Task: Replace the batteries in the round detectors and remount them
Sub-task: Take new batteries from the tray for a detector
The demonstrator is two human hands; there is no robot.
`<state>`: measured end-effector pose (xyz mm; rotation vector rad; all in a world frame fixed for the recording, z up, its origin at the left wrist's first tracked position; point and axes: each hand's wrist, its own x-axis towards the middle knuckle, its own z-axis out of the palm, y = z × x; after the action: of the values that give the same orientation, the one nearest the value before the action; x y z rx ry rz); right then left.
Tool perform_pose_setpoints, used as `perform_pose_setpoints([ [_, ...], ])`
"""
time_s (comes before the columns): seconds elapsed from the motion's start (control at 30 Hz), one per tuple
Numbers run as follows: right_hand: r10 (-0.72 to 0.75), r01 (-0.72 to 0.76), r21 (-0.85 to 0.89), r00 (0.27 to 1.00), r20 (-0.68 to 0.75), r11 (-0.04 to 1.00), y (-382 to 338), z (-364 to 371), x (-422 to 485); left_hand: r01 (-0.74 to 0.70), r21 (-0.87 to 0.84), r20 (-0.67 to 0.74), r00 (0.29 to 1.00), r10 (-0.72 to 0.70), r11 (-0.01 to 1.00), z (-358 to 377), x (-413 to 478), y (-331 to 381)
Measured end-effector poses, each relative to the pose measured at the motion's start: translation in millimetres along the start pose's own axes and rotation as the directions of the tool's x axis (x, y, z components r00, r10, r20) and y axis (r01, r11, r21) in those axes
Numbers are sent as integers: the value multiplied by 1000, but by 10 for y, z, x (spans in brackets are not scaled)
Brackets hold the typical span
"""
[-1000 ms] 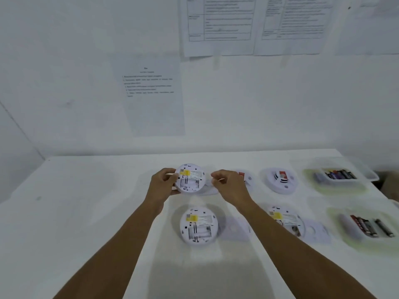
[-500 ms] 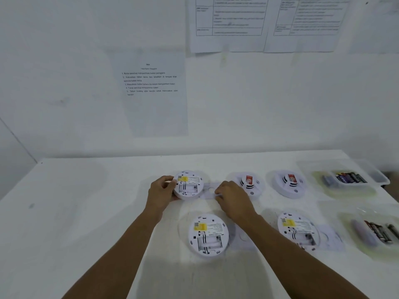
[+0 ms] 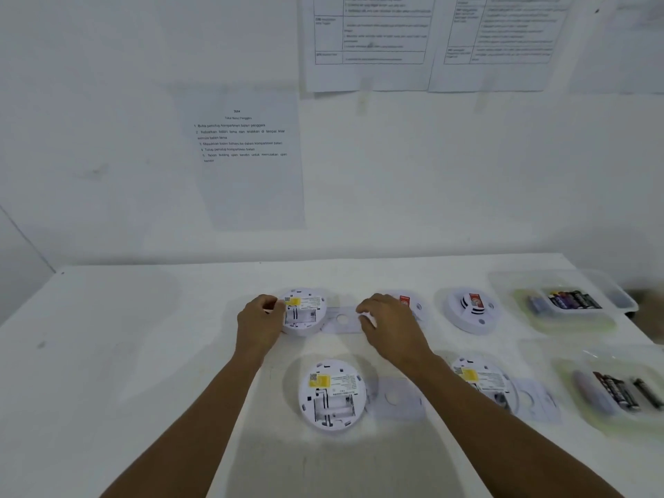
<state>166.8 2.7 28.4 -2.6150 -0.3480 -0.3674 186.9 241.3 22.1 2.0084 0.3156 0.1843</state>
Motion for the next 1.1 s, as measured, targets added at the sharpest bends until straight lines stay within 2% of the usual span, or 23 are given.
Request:
perform_pose_setpoints([
  [0.1,25,-23,29,997,-72,999,158,-301,4,-152,232,-60,984,170,961,105,-13,121],
  [0.17,80,-77,43,994,-73,996,318,-510,-2,-293,287,-53,946,321,912,269,-69,290],
  [0.27,142,-141,28,989,-32,990,598,-756,-61,-514,225,149,858,492,828,678,-170,580],
  [0.37,172,-172,31,985,-11,985,842,-893,-170,-624,227,422,755,502,747,1149,-277,788],
  [0.43,176,-176,26,984,-1,984,970,-945,-246,-644,287,561,713,421,709,1425,-315,810],
  [0.5,167,-167,25,986,7,986,1036,-963,-290,-630,326,616,707,347,705,1584,-325,758],
  [0.6,153,-155,58,988,36,986,1098,-962,-321,-658,321,580,705,408,681,1696,-326,708],
  [0.63,149,-152,76,988,41,986,1108,-954,-321,-640,299,547,723,423,708,1691,-339,729],
  [0.7,144,-150,135,988,52,979,1109,-933,-304,-494,162,452,807,381,854,1633,-388,812],
  [0.73,139,-147,167,989,55,975,1094,-927,-292,-342,27,432,851,298,939,1589,-422,867],
  [0.77,124,-131,191,991,49,973,1069,-920,-281,-146,-158,452,868,203,977,1552,-461,920],
  [0.8,96,-101,204,995,35,974,1034,-916,-270,54,-343,495,859,132,938,1522,-497,956],
  [0.83,62,-65,212,998,22,975,995,-906,-256,224,-483,536,840,84,846,1502,-517,972],
  [0.9,15,-13,227,1000,-6,974,910,-876,-227,421,-637,595,801,64,645,1465,-562,1020],
  [0.97,18,-6,267,999,-41,964,828,-844,-205,499,-682,626,776,73,535,1439,-633,1082],
  [1.1,82,-36,362,990,-113,931,667,-791,-180,551,-709,636,770,60,441,1423,-722,1158],
])
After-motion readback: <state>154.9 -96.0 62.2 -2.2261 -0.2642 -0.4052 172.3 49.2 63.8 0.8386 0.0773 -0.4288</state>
